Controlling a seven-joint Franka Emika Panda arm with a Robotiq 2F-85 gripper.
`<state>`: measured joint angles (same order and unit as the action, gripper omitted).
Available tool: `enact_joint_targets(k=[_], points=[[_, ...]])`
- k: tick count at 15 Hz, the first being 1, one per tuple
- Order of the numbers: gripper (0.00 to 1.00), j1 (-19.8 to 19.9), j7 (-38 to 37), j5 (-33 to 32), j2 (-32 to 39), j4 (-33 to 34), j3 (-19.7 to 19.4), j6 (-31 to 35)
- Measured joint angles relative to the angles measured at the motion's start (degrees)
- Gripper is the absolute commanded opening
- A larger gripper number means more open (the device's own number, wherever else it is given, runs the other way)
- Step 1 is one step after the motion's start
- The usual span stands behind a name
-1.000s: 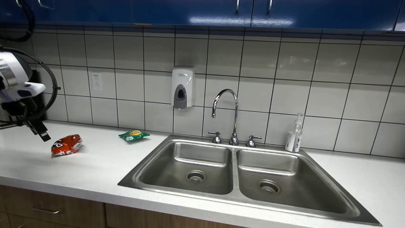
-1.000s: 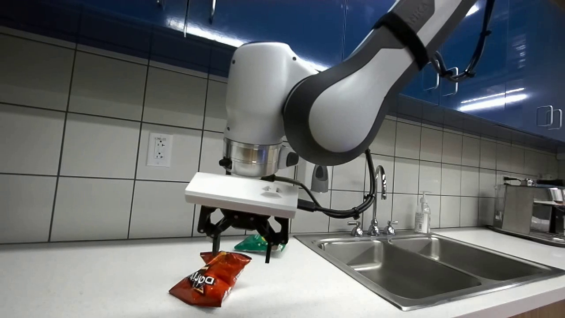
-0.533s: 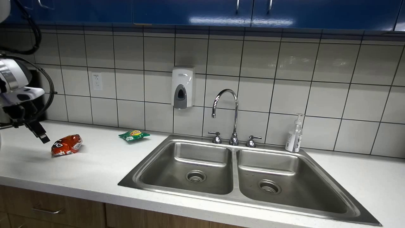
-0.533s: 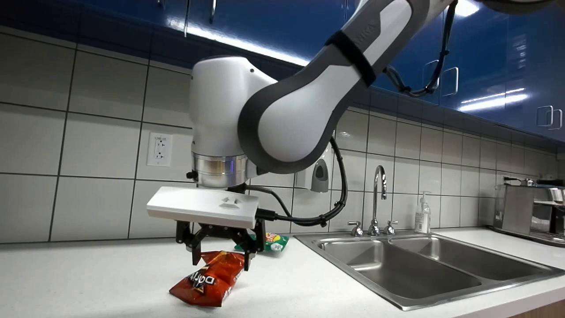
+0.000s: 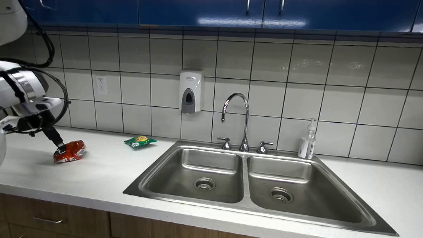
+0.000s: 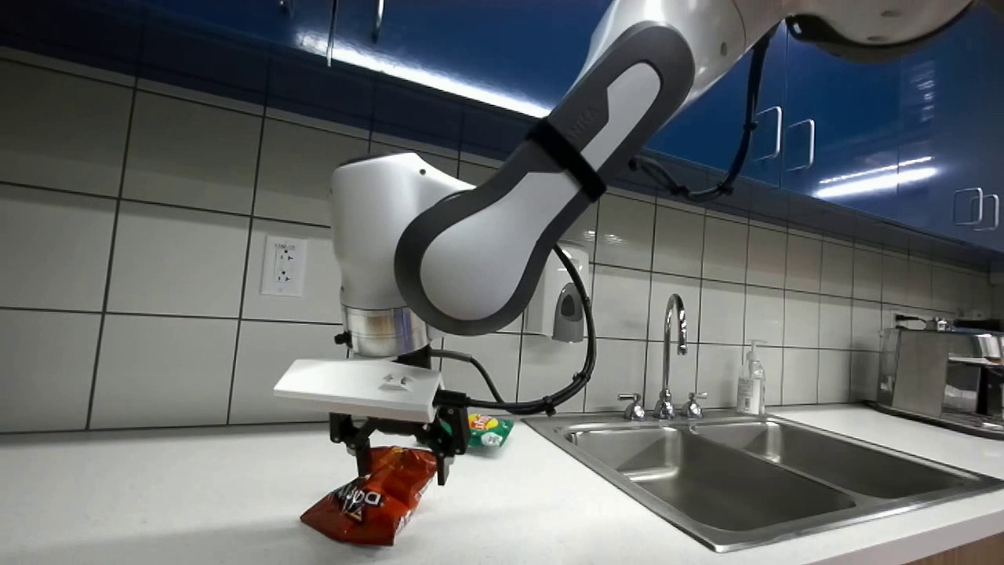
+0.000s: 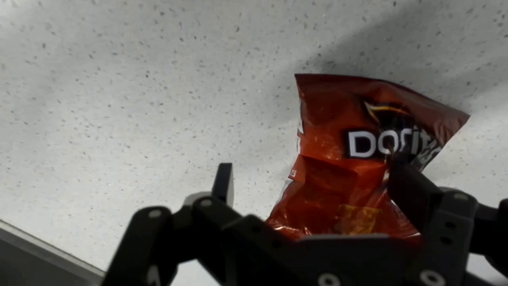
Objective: Pick up the orange pack of snacks and put it in the sink
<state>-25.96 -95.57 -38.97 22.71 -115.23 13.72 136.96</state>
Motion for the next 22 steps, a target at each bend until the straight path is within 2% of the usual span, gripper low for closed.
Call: enact_joint_targets(k=[4,11,20,21,22], points=[[1.00,-0.8,0.0,0.0,2.1,2.3,-1.8,-0.1],[1.00,-3.2,0.0,0.0,4.7,7.5,-2.7,-1.0],[1.00,-3.5,0.0,0.8,6.2,8.9,-4.8,-1.0],[0.94,-3.5,0.0,0.8,6.3,8.9,-4.9,-1.0],[0.74,-3.5,0.0,0.8,6.3,8.9,-5.0,-1.0]])
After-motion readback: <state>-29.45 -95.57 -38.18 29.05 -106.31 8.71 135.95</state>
